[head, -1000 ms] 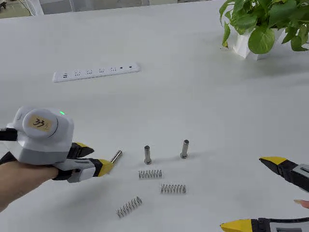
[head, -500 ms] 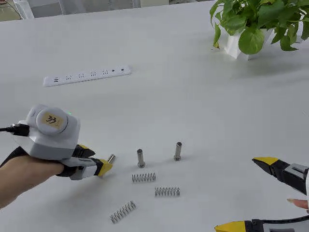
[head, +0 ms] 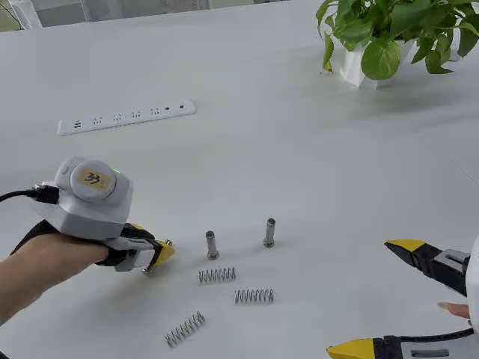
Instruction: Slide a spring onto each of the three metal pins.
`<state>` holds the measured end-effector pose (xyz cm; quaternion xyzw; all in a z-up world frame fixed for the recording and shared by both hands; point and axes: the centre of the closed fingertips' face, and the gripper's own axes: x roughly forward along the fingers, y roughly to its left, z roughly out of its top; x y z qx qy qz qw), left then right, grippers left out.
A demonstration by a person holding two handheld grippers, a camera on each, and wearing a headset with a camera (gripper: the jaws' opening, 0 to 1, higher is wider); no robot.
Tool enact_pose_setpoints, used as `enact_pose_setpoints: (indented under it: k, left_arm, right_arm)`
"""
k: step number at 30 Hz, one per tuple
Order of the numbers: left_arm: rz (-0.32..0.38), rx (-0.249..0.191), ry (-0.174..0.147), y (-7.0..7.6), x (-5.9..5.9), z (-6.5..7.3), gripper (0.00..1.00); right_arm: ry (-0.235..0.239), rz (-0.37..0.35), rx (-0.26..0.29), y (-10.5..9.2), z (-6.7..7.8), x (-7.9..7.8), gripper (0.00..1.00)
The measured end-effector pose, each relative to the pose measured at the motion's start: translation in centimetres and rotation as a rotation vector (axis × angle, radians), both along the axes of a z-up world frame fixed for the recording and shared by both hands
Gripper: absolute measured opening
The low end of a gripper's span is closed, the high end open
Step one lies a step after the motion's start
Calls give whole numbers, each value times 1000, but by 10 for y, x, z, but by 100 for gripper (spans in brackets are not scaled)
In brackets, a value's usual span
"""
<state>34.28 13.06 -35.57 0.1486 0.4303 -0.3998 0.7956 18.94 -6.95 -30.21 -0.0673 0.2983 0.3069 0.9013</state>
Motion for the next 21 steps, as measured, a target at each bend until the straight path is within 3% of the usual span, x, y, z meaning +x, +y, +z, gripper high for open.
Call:
enact_pose_setpoints:
  k: [7, 14, 21]
  left_arm:
    - [15, 27, 15, -1, 3, -9, 17]
    - [25, 40, 16, -5, 7, -8, 14]
    - [-24, 157, -7, -2, 7, -10, 11]
  right_arm:
    - [3, -6, 3, -1, -1, -1, 99]
    - [5, -9, 4, 0, -2, -2, 99]
    - [4, -7, 4, 0, -3, -2, 99]
